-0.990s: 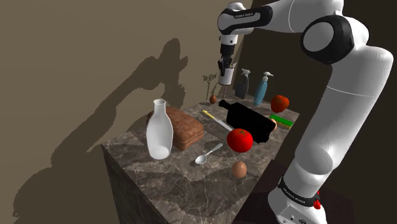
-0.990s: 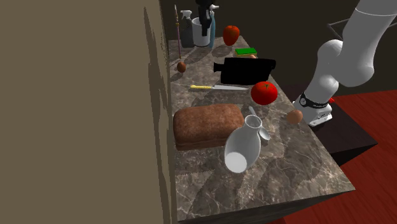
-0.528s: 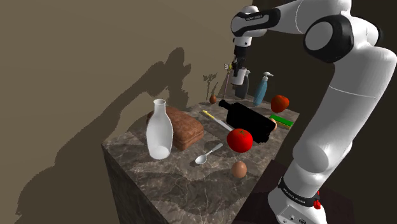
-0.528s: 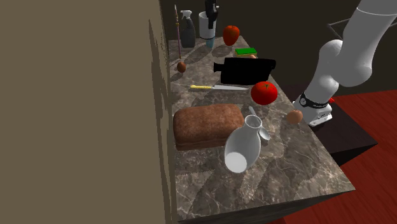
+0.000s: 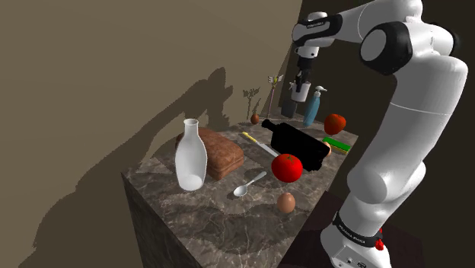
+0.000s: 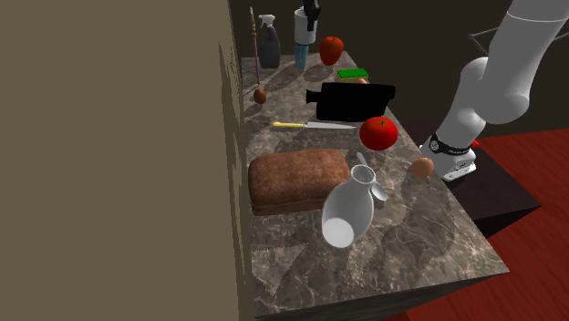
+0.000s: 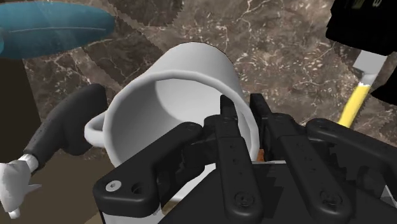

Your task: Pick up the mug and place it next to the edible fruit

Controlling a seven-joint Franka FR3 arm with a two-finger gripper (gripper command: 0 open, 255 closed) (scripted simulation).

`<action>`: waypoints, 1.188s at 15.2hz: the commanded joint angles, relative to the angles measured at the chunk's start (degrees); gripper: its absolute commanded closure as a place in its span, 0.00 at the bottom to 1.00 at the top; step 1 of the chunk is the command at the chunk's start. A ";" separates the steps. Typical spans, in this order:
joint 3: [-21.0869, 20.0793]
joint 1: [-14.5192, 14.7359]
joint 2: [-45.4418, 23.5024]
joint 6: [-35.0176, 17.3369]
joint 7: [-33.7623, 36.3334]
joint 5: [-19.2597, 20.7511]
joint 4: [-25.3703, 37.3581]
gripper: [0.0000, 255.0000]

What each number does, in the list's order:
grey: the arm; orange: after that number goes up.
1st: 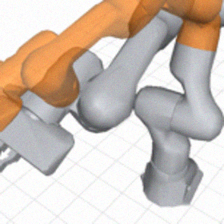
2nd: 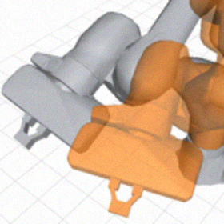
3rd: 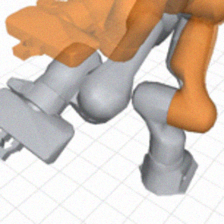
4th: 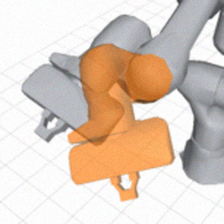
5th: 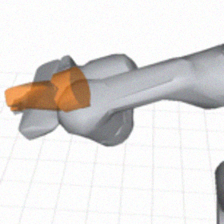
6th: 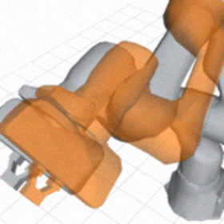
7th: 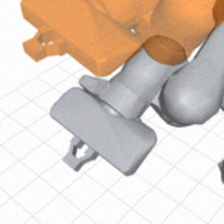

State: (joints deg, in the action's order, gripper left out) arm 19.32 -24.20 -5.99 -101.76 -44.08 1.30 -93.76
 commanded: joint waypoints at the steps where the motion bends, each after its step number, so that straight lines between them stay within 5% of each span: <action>1: 1.27 -1.72 -1.10 0.54 -3.12 -0.64 1.74 1.00; 13: 6.57 -14.34 -14.13 4.52 -20.34 -7.70 18.08 1.00; 18: 6.44 -13.84 -13.51 0.37 -20.23 -7.44 13.34 1.00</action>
State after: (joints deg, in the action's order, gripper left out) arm 25.75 -38.05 -19.50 -100.55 -64.21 -6.12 -79.64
